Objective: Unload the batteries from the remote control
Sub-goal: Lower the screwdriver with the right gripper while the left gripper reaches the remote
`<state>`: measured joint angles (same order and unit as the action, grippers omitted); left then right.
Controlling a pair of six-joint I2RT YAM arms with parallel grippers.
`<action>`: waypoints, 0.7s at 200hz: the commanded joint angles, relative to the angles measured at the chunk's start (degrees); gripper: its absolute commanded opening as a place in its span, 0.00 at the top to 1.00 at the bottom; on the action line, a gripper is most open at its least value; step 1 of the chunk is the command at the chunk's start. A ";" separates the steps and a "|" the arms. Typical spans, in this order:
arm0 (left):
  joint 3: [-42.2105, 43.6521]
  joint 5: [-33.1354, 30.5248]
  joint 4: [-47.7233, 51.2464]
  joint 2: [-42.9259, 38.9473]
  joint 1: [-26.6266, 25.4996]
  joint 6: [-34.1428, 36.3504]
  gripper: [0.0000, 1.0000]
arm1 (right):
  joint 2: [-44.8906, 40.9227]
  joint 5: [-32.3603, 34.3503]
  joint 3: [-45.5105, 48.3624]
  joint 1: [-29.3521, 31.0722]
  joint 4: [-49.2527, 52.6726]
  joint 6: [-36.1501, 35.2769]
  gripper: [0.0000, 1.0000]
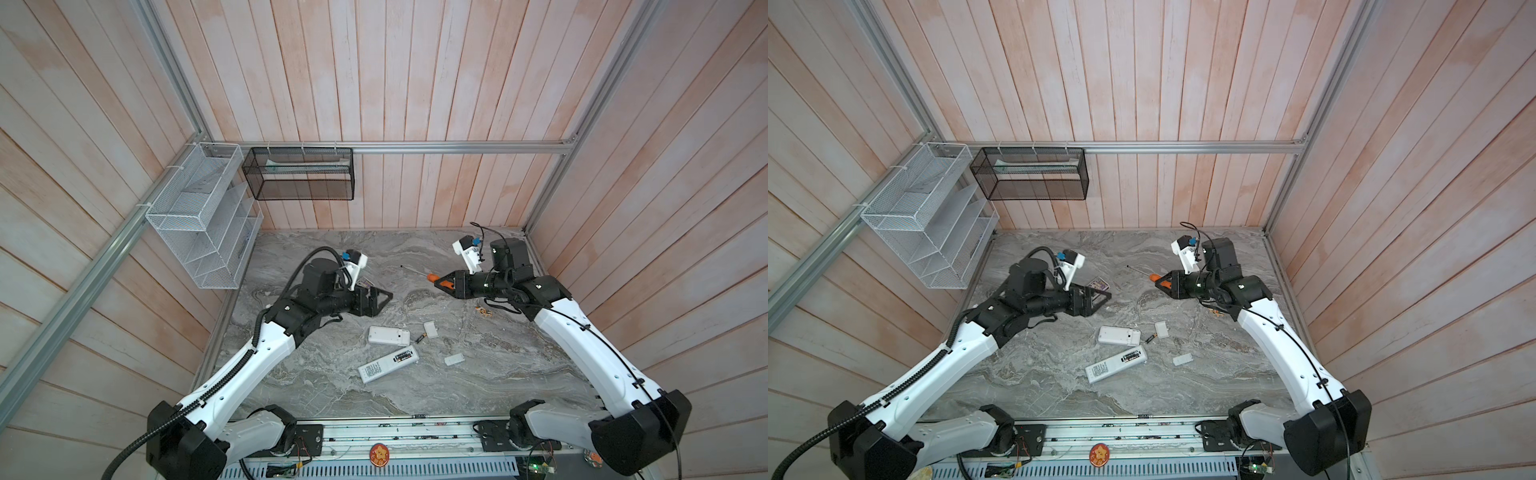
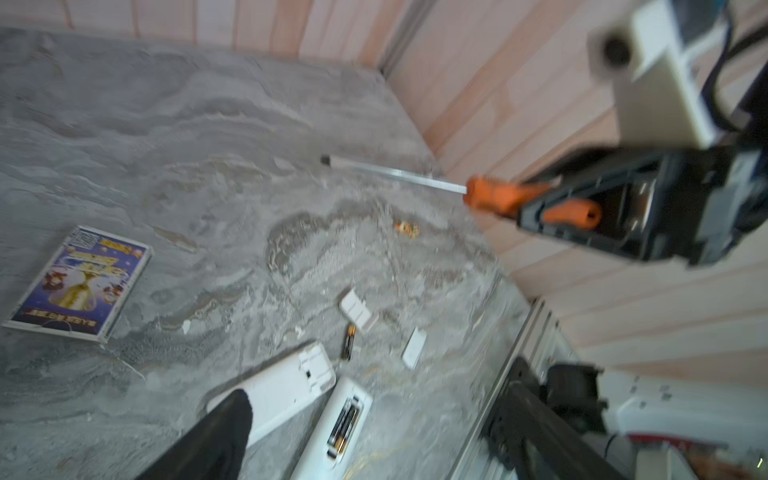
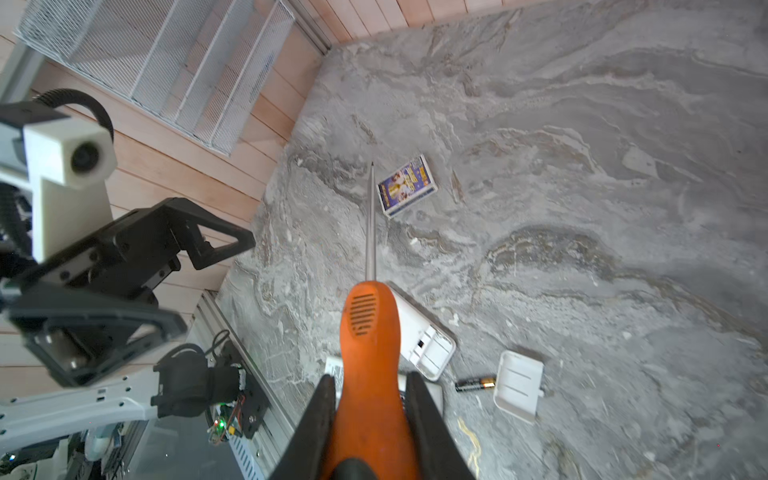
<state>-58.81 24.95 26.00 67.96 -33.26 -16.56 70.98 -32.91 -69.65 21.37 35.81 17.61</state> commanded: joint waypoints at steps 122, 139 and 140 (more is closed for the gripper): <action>13.43 -16.55 4.39 12.57 -19.25 34.58 0.06 | -7.35 -3.79 5.49 -4.34 4.78 -3.43 0.93; 13.37 -20.26 3.65 14.90 -19.71 34.36 0.06 | -7.73 -4.85 6.48 -4.39 3.63 -2.61 0.94; 13.37 -20.54 3.59 15.00 -19.68 34.33 0.07 | -7.76 -4.96 6.51 -4.35 3.59 -2.59 0.94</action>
<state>-45.93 10.46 32.08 80.55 -52.18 16.36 64.79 -34.87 -64.20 17.19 42.68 13.52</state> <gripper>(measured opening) 0.938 0.261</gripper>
